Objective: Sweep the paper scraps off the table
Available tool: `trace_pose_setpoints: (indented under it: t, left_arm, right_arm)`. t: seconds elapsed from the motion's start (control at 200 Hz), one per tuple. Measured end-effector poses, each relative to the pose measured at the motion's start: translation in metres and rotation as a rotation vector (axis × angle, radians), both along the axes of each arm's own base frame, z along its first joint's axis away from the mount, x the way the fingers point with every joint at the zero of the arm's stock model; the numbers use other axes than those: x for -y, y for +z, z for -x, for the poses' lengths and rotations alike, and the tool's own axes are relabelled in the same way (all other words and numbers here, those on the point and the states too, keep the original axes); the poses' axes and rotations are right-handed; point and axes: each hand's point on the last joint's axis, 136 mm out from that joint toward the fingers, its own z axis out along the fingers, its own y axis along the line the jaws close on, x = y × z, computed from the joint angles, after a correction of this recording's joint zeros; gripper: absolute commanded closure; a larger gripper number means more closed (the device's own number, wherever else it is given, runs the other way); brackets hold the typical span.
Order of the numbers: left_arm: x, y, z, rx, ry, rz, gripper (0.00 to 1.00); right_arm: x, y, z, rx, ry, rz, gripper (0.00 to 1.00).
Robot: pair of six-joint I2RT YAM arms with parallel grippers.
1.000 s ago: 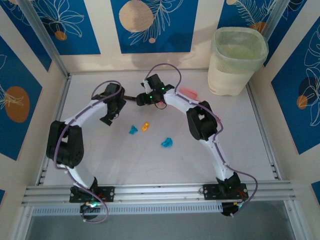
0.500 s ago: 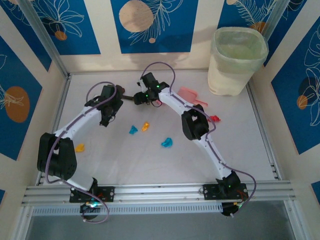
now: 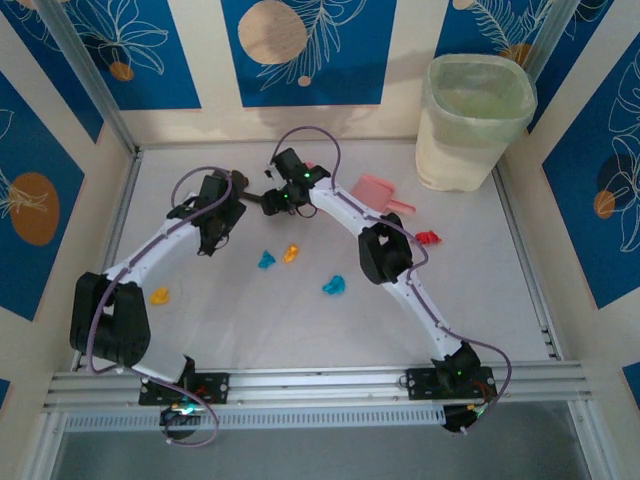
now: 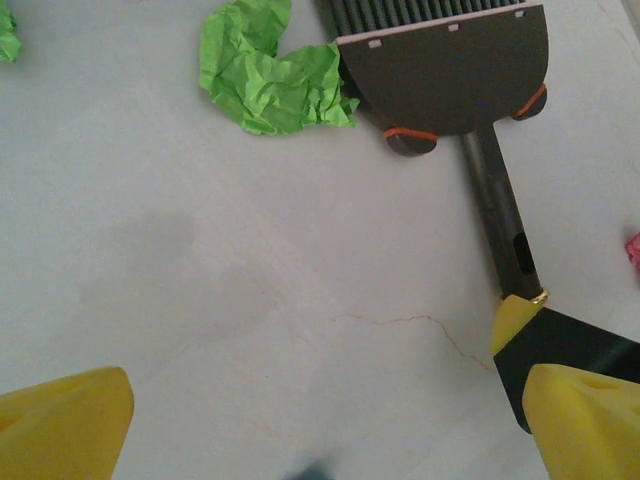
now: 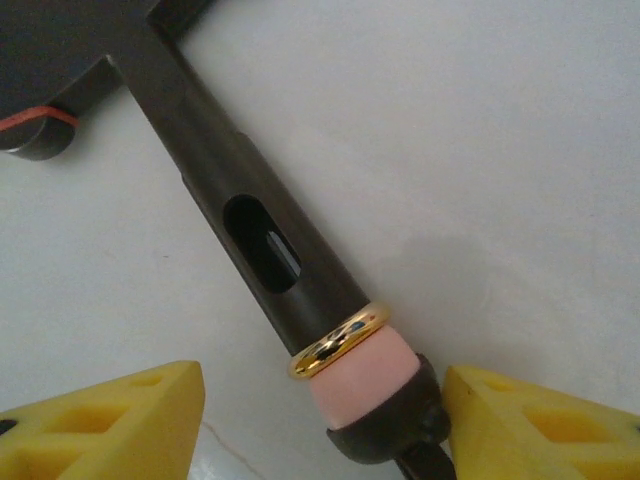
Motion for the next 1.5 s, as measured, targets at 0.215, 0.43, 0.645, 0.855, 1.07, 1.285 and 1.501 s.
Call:
trace_pose_setpoints:
  t: [0.215, 0.43, 0.645, 0.855, 1.07, 1.285, 1.501]
  left_arm:
    - [-0.001, 0.002, 0.005, 0.005, -0.017, -0.005, 0.00]
    - [-0.003, 0.009, 0.011, 0.030, -0.023, -0.002, 0.00]
    - [-0.005, 0.009, 0.018, 0.042, -0.032, -0.005, 0.00]
    - [-0.005, 0.007, 0.019, 0.042, -0.032, -0.005, 0.00]
    - [-0.004, 0.010, 0.022, 0.057, -0.045, 0.004, 0.00]
    - [-0.002, 0.018, 0.030, 0.089, -0.080, 0.021, 0.00]
    - [0.005, 0.020, 0.035, 0.120, -0.143, 0.044, 0.00]
  right_arm:
    - [-0.003, -0.013, 0.012, -0.027, 0.021, 0.036, 0.43]
    - [-0.004, -0.015, 0.017, -0.019, 0.033, 0.068, 0.51]
    - [-0.009, -0.016, 0.024, -0.007, 0.051, 0.098, 0.64]
    - [-0.011, -0.017, 0.027, 0.008, 0.057, 0.125, 0.71]
    - [-0.012, -0.018, 0.030, 0.028, 0.054, 0.144, 0.81]
    - [0.011, -0.016, 0.059, -0.042, -0.010, 0.156, 0.86]
    - [0.033, -0.009, 0.089, -0.147, -0.142, 0.101, 0.86]
